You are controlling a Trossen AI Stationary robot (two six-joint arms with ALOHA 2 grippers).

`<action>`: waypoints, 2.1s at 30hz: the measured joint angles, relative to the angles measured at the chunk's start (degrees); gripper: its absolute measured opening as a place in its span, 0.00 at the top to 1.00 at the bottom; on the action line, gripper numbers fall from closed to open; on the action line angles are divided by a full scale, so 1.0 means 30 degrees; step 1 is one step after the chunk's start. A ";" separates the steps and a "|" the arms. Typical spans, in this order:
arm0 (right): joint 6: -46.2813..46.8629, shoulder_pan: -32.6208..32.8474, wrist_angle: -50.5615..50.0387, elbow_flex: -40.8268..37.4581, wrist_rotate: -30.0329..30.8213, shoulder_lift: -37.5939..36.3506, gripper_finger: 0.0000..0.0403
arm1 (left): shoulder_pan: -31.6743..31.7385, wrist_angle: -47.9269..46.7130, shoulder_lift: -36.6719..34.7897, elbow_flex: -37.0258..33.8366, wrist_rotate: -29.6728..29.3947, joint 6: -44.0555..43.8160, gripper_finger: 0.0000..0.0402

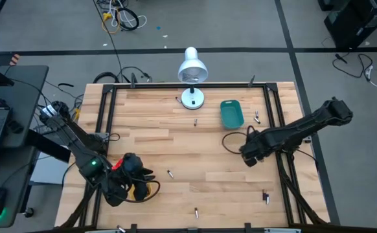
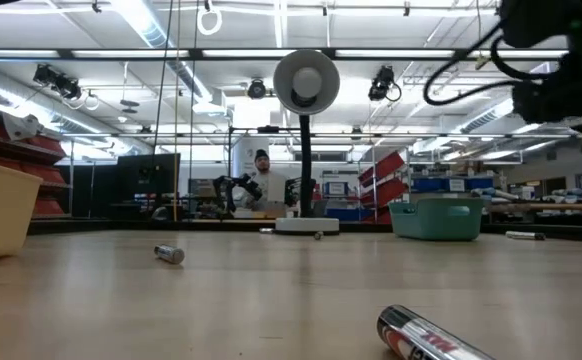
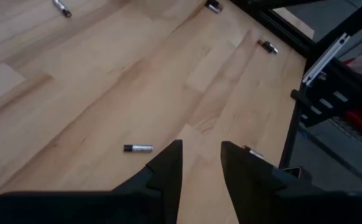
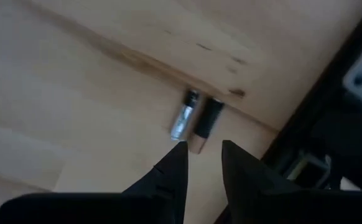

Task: Sort batteries
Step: Put the top golden battery into the yellow bin

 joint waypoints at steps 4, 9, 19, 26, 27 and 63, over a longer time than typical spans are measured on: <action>0.2548 0.0130 0.0240 -0.1285 -0.0242 -0.1043 0.78 | 0.0000 0.0002 0.0000 0.0000 0.0010 0.0891 0.68; 0.3397 0.0068 0.0328 -0.1220 0.0247 -0.0560 0.76 | 0.0000 -0.0008 0.0000 -0.0007 0.0015 0.1339 0.68; 0.2389 0.0337 0.1216 -0.1556 -0.0818 0.1773 0.76 | 0.0006 -0.0022 0.0000 -0.0015 -0.0007 0.1339 0.68; 0.2102 0.0352 0.3114 -0.2230 -0.1690 0.3749 0.76 | 0.0006 -0.0178 0.0000 -0.0016 -0.0015 0.1390 0.68; 0.2266 0.0352 0.3508 -0.2304 -0.1694 0.3941 0.76 | 0.0000 -0.0219 0.0000 -0.0022 -0.0015 0.1397 0.69; 0.1457 0.1532 0.3966 0.2901 -0.0199 0.1588 0.94 | 0.1510 -0.2193 0.0007 -0.0022 -0.1265 0.4721 0.69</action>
